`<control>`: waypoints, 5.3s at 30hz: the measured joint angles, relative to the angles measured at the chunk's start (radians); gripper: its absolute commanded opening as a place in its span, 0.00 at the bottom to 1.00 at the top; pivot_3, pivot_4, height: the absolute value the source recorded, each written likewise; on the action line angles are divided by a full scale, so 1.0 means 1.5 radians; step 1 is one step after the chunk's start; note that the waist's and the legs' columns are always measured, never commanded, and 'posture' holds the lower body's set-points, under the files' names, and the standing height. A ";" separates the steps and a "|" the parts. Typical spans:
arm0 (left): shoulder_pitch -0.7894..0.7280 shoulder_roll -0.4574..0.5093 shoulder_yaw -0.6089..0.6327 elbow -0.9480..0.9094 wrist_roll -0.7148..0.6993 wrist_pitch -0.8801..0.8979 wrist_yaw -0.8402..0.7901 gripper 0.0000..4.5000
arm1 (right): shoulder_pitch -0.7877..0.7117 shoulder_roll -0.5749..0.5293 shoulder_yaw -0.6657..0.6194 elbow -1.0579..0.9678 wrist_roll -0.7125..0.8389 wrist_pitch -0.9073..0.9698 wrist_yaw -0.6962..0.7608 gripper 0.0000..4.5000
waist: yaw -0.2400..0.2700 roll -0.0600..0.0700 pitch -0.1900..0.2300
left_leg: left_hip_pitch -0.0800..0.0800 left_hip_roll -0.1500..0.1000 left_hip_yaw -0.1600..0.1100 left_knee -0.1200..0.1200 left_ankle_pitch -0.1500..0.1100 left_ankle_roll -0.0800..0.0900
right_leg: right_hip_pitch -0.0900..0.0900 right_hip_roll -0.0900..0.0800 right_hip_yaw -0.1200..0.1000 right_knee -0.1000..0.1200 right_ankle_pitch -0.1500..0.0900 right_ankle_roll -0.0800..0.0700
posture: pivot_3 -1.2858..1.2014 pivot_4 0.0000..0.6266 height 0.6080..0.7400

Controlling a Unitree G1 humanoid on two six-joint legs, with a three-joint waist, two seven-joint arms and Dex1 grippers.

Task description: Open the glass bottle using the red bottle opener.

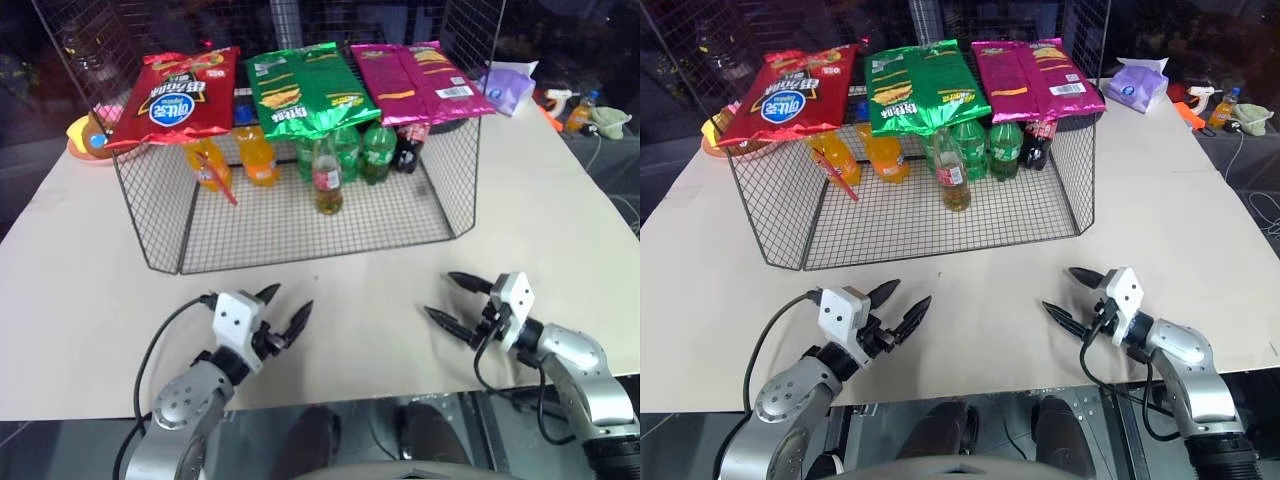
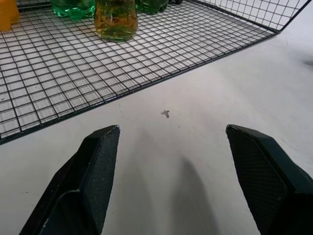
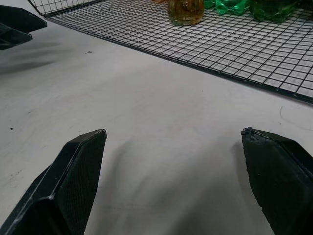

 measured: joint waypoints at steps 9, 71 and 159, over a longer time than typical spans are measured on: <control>-0.001 -0.001 0.002 0.000 0.004 0.000 0.006 0.80 | -0.007 0.003 0.003 0.000 -0.006 -0.002 0.000 0.99 | 0.000 0.000 0.000 | 0.000 0.000 0.000 0.000 0.000 0.000 | 0.000 0.000 0.000 0.000 0.000 0.000 | 0.52 0.24 1.00; -0.496 0.023 0.186 0.486 0.013 -0.209 0.056 0.80 | -0.068 0.063 0.055 -0.159 0.054 0.045 -0.043 0.99 | -0.001 -0.002 0.000 | -0.001 0.000 0.001 0.002 0.000 -0.001 | -0.004 0.004 0.002 0.006 0.000 0.000 | 0.52 0.24 1.00; -0.531 0.023 0.160 0.520 0.114 -0.260 0.167 0.80 | -0.058 0.066 0.065 -0.159 0.019 0.045 -0.061 0.99 | -0.001 -0.002 0.000 | -0.002 -0.001 0.002 0.004 0.001 -0.001 | -0.007 0.004 0.003 0.009 0.000 0.000 | 0.52 0.24 1.00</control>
